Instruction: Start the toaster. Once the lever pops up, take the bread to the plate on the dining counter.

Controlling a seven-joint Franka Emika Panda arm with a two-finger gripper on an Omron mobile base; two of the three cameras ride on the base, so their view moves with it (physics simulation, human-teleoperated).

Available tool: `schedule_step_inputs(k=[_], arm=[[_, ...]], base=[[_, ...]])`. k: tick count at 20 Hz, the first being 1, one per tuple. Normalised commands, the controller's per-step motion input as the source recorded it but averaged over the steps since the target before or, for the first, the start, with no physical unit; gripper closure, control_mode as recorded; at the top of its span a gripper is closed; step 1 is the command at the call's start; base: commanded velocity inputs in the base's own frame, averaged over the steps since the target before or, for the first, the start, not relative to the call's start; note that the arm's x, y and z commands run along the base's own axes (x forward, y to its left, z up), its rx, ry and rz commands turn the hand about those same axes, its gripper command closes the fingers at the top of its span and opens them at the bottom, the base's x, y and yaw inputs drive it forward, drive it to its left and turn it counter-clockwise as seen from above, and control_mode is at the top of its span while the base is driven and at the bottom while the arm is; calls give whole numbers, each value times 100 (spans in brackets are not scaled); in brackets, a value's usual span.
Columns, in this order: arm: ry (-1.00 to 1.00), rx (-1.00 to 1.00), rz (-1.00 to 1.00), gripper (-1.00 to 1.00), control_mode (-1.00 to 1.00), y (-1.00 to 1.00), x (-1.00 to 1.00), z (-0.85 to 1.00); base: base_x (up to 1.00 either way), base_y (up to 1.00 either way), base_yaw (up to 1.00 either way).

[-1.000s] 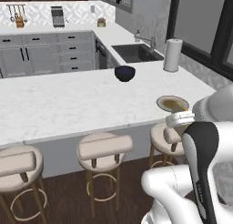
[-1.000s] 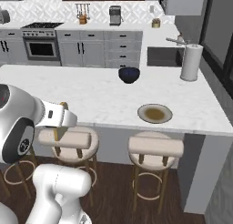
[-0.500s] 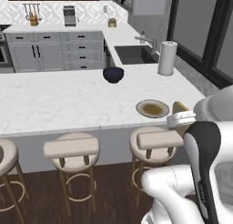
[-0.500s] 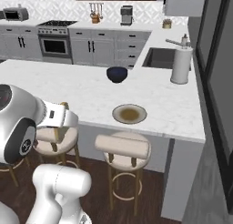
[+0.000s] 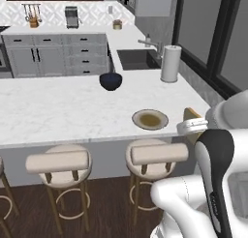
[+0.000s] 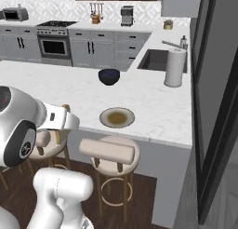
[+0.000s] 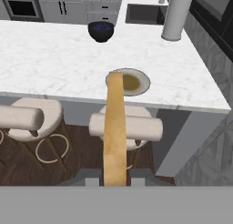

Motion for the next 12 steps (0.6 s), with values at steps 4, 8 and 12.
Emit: schedule_step_inputs(k=[4,8,12], arm=[[0,0,0,100,100,0,0,0],[0,0,0,100,100,0,0,0],[0,0,0,100,100,0,0,0]], base=[[47,-28,0],[45,-18,0],[39,-4,-1]])
